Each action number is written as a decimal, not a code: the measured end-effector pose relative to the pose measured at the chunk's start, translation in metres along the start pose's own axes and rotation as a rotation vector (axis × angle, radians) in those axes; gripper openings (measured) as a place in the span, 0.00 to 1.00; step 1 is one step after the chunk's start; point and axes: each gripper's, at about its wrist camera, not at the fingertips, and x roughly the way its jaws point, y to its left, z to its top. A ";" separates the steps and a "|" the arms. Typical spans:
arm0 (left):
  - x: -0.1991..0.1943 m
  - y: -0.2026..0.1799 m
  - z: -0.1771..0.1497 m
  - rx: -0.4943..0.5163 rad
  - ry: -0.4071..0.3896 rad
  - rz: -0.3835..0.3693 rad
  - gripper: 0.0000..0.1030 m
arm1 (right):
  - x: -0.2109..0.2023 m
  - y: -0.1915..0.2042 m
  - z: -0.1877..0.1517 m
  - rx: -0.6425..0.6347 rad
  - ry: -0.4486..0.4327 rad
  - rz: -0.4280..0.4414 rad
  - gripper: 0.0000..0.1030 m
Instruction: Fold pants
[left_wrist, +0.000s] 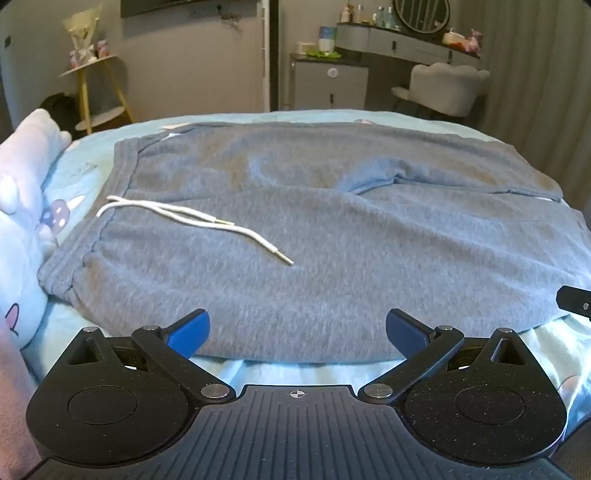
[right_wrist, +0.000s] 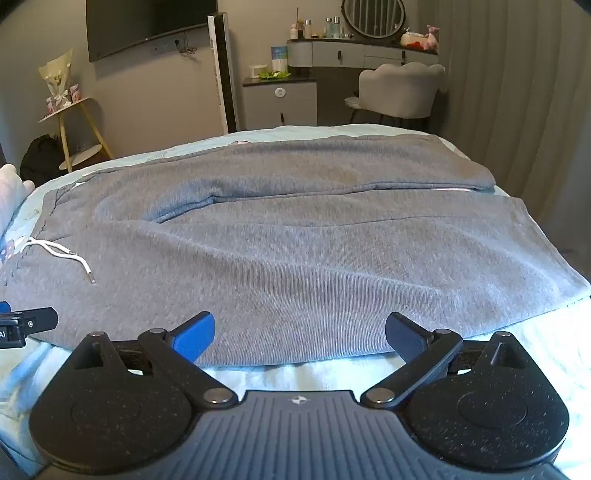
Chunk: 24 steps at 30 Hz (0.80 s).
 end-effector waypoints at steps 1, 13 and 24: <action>-0.001 0.000 0.000 -0.001 -0.001 0.001 1.00 | 0.000 0.000 0.000 0.001 -0.004 0.000 0.96; -0.001 -0.004 -0.001 -0.002 0.008 0.000 1.00 | 0.001 -0.001 0.001 0.000 -0.004 0.000 0.96; 0.001 0.002 -0.001 -0.003 0.016 0.000 1.00 | 0.000 0.000 0.001 0.005 -0.002 0.000 0.96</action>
